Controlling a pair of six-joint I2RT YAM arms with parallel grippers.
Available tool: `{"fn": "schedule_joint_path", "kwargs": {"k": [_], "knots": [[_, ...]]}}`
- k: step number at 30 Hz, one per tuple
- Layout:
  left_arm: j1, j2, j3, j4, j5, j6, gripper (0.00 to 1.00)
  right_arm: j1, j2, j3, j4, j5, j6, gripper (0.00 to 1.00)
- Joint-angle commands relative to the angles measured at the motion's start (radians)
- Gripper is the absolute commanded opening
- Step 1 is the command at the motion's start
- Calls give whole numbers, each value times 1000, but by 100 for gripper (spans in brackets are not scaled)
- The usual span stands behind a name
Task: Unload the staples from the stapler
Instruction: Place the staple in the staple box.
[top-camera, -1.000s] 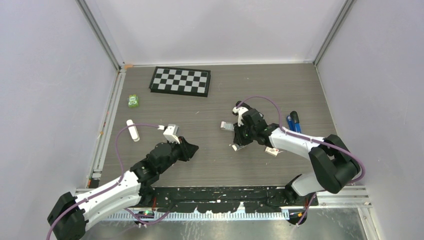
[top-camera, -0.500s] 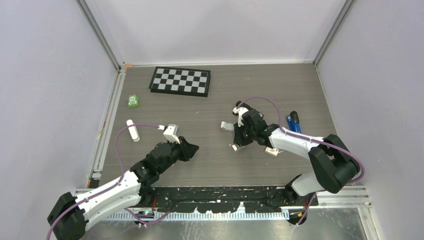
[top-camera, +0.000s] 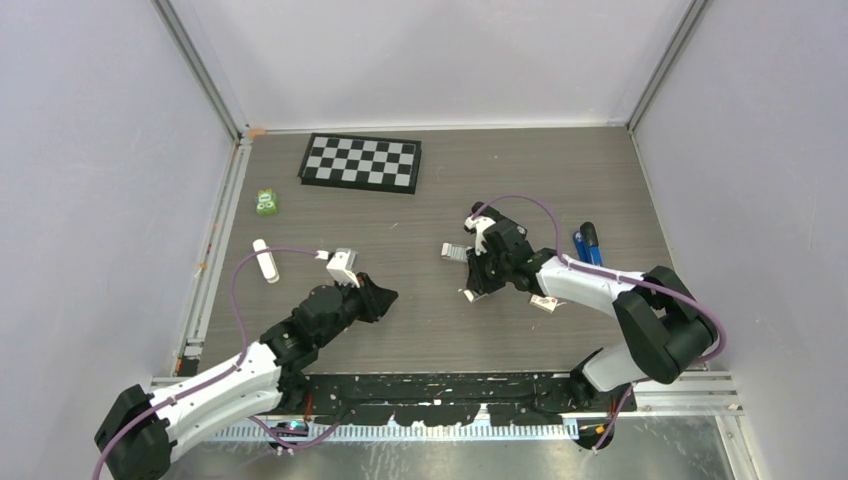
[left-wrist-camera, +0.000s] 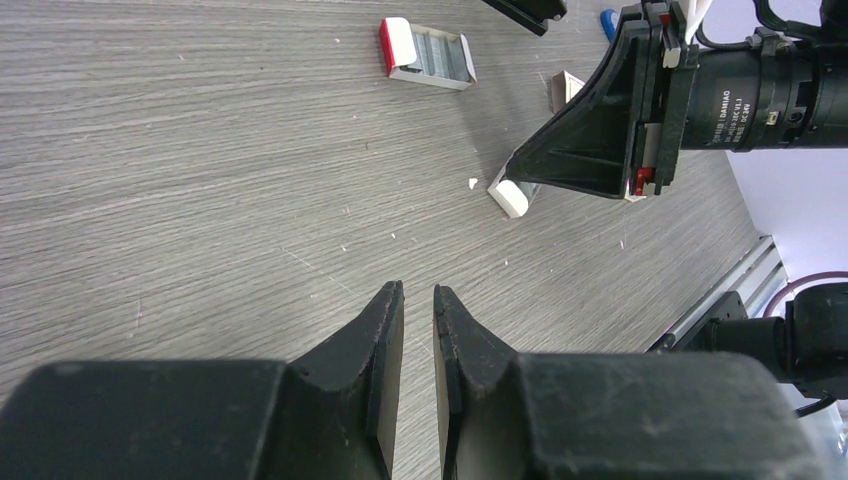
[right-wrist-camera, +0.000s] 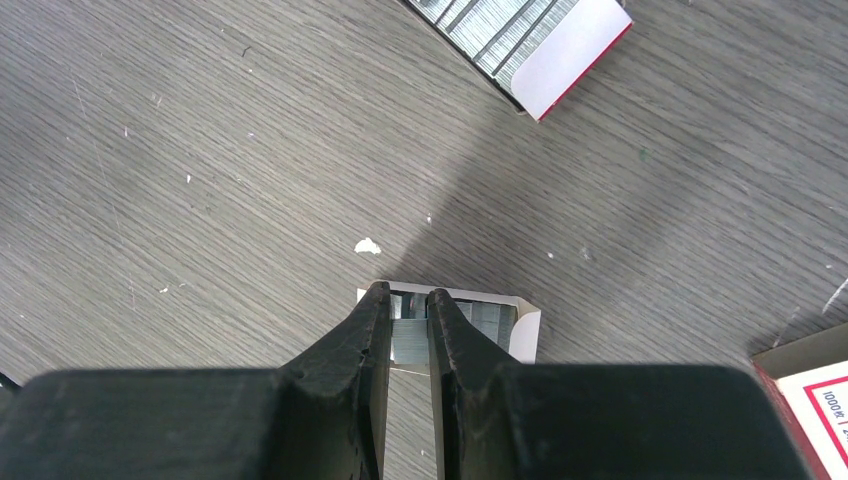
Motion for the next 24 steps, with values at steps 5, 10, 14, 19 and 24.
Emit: {"fn": "schedule_joint_path", "kwargs": {"k": [5, 10, 14, 19, 24], "knots": [[-2, -26, -3, 36, -7, 5, 19, 1, -3, -2, 38, 0, 6, 14], [-2, -18, -1, 38, -6, 7, 19, 1, -11, -3, 38, -7, 1, 14], [-2, -15, 0, 43, -5, 8, 20, 0, -13, -4, 39, -12, 2, 15], [-2, -10, 2, 48, -5, 8, 20, 0, -14, -4, 39, -14, 1, 17], [-2, -11, 3, 47, -4, 10, 20, 1, -15, -6, 40, -11, 3, 18]]}}
